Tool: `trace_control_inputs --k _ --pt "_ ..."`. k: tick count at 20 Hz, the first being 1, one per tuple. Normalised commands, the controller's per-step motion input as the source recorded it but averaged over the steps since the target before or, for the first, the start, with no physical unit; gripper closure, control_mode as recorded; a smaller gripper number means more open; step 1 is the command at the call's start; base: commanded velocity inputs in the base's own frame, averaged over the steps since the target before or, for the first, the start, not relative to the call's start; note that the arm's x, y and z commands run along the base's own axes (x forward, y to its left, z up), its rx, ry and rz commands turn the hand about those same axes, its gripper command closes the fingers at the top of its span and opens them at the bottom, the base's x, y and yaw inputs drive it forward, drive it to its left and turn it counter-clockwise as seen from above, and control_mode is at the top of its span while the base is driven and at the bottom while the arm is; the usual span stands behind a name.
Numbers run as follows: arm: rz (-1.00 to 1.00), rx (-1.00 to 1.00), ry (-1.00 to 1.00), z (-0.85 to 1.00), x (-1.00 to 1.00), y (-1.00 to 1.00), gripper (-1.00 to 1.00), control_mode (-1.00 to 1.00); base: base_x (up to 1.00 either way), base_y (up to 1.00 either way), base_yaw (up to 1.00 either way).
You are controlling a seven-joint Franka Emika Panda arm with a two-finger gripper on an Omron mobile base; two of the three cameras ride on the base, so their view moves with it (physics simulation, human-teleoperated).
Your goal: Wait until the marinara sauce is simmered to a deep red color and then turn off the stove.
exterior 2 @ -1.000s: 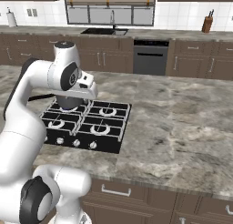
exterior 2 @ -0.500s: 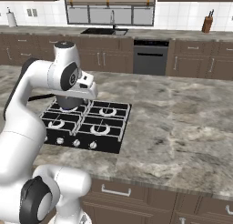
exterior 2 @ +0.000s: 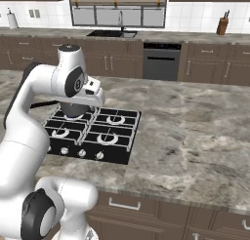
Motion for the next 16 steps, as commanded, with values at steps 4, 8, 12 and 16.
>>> trace_control_inputs --k 4,8,12,16 --pt "0.00 0.00 0.00 0.00 0.00 0.00 -1.00 -1.00 0.00 0.00 0.00" --pt "0.00 0.00 0.00 0.00 0.00 0.00 -1.00 -1.00 0.00 0.00 0.00" --pt "0.00 0.00 0.00 0.00 0.00 0.00 -1.00 -1.00 0.00 0.00 0.00" --pt "0.00 0.00 0.00 0.00 0.00 0.00 -1.00 -1.00 0.00 0.00 0.00"
